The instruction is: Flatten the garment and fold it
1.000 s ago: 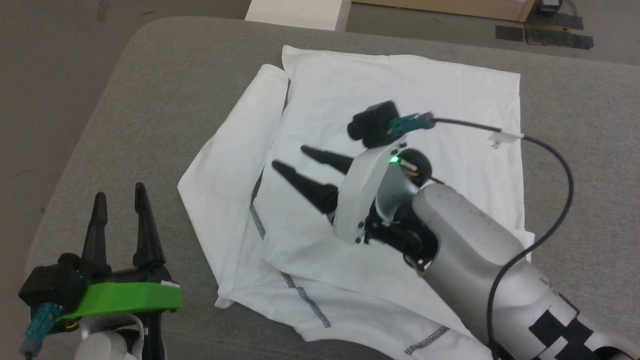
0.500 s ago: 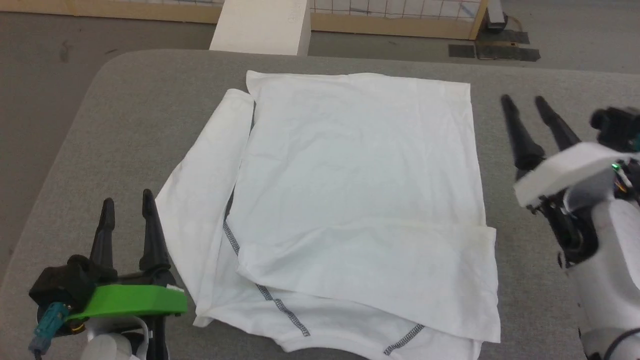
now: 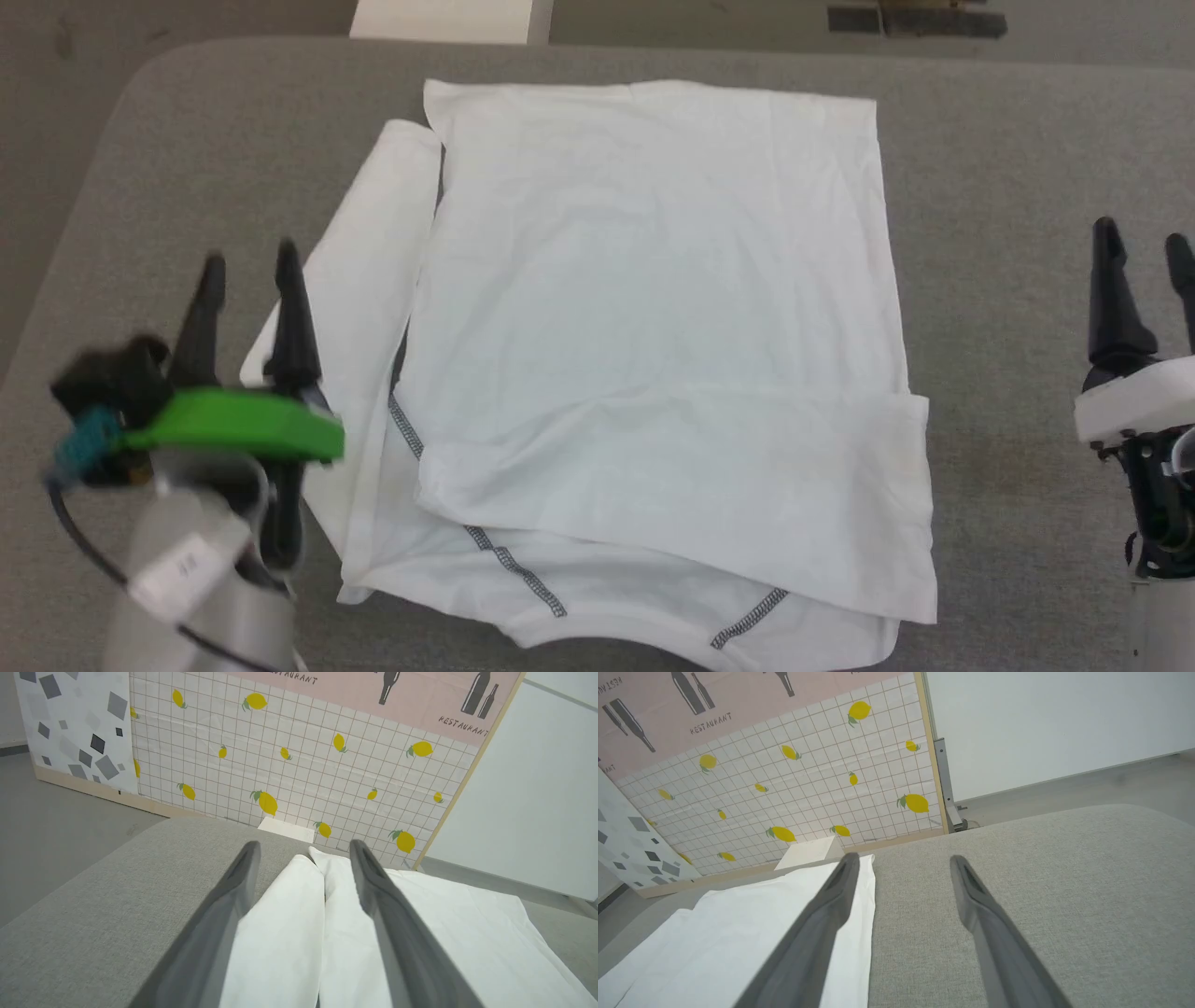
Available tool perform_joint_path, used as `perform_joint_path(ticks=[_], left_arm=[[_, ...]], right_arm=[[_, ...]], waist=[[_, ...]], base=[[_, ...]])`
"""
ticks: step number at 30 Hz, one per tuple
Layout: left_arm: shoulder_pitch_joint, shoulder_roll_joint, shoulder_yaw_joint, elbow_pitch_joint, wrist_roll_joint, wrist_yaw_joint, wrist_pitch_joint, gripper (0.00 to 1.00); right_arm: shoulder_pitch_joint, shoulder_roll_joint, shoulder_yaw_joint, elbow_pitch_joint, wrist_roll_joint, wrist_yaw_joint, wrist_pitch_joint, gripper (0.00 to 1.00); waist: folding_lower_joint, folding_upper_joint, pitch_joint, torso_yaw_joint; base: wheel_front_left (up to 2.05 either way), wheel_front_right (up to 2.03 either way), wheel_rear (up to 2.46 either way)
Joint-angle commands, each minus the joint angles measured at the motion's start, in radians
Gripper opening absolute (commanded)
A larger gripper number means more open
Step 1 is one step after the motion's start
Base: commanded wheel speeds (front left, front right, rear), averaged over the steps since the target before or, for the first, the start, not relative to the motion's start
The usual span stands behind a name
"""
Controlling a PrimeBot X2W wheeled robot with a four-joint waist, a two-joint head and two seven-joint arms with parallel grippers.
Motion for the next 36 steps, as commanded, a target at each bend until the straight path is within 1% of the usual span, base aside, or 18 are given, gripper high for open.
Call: perform_joint_path(ticks=[1, 4, 6, 9, 13, 14, 18, 22, 27, 34, 35, 36], left_arm=[[-0.07, 0.031, -0.001, 0.024, -0.017, -0.008, 0.041, 1.0], [-0.208, 0.087, -0.008, 0.085, -0.062, -0.013, 0.147, 1.0], [-0.304, 0.135, -0.02, 0.128, -0.083, -0.015, 0.23, 1.0], [-0.445, 0.203, -0.041, 0.193, -0.116, -0.017, 0.379, 1.0], [-0.596, 0.265, -0.066, 0.259, -0.152, -0.018, 0.569, 1.0], [-0.657, 0.28, -0.078, 0.283, -0.169, -0.018, 0.657, 1.0], [-0.746, 0.301, -0.113, 0.334, -0.182, -0.011, 0.82, 1.0], [-0.787, 0.32, -0.138, 0.371, -0.173, 0.01, 0.924, 1.0], [-0.804, 0.333, -0.152, 0.393, -0.165, 0.019, 0.966, 1.0], [-0.79, 0.301, -0.162, 0.433, -0.227, 0.011, 1.053, 1.0], [-0.787, 0.291, -0.157, 0.43, -0.248, 0.007, 1.058, 0.2], [-0.784, 0.285, -0.155, 0.427, -0.261, 0.004, 1.06, 0.0]], right_arm=[[0.002, 0.004, -0.008, -0.024, -0.005, -0.001, 0.007, 1.0], [-0.01, 0.007, -0.02, -0.067, -0.002, -0.001, 0.019, 1.0], [-0.018, 0.007, -0.027, -0.093, 0.001, -0.001, 0.028, 1.0], [-0.03, 0.008, -0.037, -0.118, 0.02, -0.001, 0.033, 1.0], [-0.036, 0.008, -0.049, -0.13, 0.039, -0.001, 0.032, 1.0], [-0.04, 0.008, -0.052, -0.133, 0.046, -0.001, 0.031, 1.0], [-0.042, 0.008, -0.05, -0.136, 0.06, -0.001, 0.028, 1.0], [-0.042, 0.008, -0.052, -0.139, 0.068, -0.001, 0.022, 1.0], [-0.042, 0.008, -0.058, -0.15, 0.071, -0.001, 0.022, 1.0], [-0.041, 0.008, -0.084, -0.167, 0.073, -0.001, 0.03, 1.0], [-0.04, 0.008, -0.087, -0.169, 0.074, -0.001, 0.032, 1.0], [-0.04, 0.008, -0.09, -0.17, 0.076, -0.001, 0.033, 1.0]], waist=[[0.0, 0.0, 0.062, -0.008], [0.0, 0.0, 0.118, -0.017], [0.0, 0.0, 0.161, -0.025], [0.0, 0.0, 0.224, -0.036], [0.0, 0.0, 0.289, -0.048], [0.0, 0.0, 0.317, -0.051], [0.0, 0.0, 0.362, -0.052], [0.0, 0.0, 0.393, -0.057], [0.0, 0.0, 0.42, -0.062], [0.0, 0.0, 0.44, -0.055], [0.0, 0.0, 0.441, -0.054], [0.0, 0.0, 0.442, -0.052]], base=[[0.0, 0.0, 0.0], [0.0, 0.0, 0.0], [0.0, 0.0, 0.0], [0.0, 0.0, 0.0], [0.0, 0.0, 0.0], [0.0, 0.0, 0.0], [0.0, 0.0, 0.0], [0.0, 0.0, 0.0], [0.0, 0.0, 0.0], [0.0, 0.0, 0.0], [0.0, 0.0, 0.0], [0.0, 0.0, 0.0]])
